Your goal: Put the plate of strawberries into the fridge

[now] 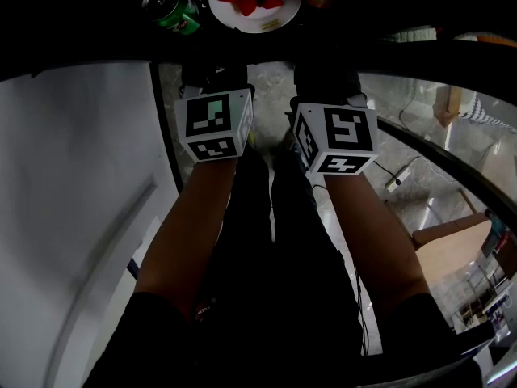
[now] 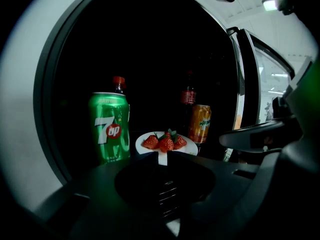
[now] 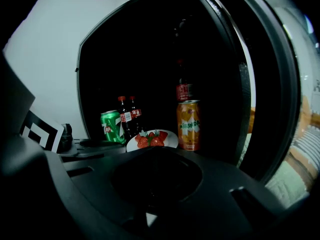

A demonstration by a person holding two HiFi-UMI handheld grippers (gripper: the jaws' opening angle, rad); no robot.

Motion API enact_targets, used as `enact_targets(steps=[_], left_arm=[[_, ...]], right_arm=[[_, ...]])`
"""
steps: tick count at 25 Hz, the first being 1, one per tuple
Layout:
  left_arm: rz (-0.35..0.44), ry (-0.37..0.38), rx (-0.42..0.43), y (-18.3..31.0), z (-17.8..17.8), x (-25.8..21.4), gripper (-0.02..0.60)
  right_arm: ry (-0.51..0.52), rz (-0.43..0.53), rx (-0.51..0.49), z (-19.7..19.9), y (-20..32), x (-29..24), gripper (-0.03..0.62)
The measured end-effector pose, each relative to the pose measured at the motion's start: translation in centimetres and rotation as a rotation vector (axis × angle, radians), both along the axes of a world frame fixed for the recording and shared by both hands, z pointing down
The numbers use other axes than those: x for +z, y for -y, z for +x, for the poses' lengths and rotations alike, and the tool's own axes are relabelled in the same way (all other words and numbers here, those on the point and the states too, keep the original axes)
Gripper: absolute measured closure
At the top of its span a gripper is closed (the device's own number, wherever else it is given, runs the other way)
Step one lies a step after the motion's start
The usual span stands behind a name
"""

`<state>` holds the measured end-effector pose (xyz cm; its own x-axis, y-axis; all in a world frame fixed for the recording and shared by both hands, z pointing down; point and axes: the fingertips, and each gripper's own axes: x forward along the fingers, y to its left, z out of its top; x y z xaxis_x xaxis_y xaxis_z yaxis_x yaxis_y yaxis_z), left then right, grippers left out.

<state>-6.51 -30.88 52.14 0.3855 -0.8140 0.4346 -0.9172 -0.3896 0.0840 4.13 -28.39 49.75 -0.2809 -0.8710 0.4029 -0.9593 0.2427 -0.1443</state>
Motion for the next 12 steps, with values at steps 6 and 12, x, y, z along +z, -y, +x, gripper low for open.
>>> enact_targets(steps=[6,12], left_arm=[[0.033,0.0,0.005,-0.3,-1.0,-1.9,0.528],[0.052,0.0,0.019,-0.8,-1.9,-3.4,0.528]], right_arm=[[0.001,0.005,0.01,-0.2,0.2,-1.3,0.589],[0.001,0.021,0.017,-0.5,0.0,-2.6,0.589]])
